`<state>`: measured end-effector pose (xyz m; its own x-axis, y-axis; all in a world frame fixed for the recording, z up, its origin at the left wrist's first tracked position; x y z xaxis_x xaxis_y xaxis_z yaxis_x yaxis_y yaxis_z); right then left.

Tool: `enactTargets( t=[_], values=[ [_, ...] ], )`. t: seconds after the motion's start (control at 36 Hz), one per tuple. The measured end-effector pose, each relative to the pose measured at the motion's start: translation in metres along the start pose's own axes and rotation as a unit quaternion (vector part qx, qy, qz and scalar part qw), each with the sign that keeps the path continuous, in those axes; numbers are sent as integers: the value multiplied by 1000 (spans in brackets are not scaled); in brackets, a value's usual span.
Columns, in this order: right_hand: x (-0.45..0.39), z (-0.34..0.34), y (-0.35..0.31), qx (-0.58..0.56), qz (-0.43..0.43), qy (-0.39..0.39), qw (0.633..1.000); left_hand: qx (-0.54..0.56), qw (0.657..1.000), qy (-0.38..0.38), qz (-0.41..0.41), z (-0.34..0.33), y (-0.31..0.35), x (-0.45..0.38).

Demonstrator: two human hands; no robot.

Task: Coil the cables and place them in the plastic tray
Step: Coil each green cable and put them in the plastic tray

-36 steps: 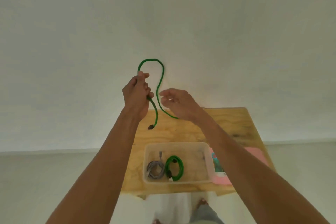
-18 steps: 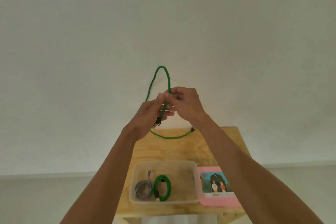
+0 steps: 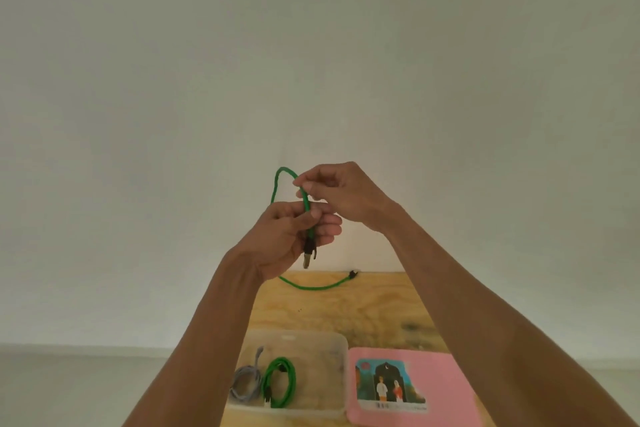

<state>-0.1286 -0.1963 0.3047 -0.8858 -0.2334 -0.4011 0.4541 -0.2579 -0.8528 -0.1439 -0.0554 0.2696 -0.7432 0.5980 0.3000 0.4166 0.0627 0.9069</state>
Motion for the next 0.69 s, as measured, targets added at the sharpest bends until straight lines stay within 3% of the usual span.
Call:
enactTargets(
  t=[0.19, 0.33, 0.5, 0.58, 0.69],
  values=[
    [15, 9, 0, -177, 12, -90, 980, 140, 989, -11, -51, -44, 10, 17],
    [20, -11, 16, -195, 32, -54, 979, 222, 971, 18, -91, -54, 20, 21],
    [30, -35, 13, -118, 19, -24, 992, 194, 973, 14, -125, -43, 45, 24],
    [33, -51, 12, -151, 13, 6, 988, 183, 969, 25, -165, -27, 73, 25],
    [28, -66, 9, -98, 22, 38, 994, 91, 971, 81, -206, 4, 105, 24]
  ],
)
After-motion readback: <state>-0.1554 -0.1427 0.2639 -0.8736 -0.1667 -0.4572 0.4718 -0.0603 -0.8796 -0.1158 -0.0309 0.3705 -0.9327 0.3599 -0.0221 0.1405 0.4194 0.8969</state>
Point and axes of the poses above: each hand's wrist, its own x-axis away from the middle knuckle, its own z-axis out of the back of the hand, y = z × x, the point moved 3 cm from there along -x, towards the middle knuckle, and after that the axes turned 15 degrees about z, right-handed, at the moved point
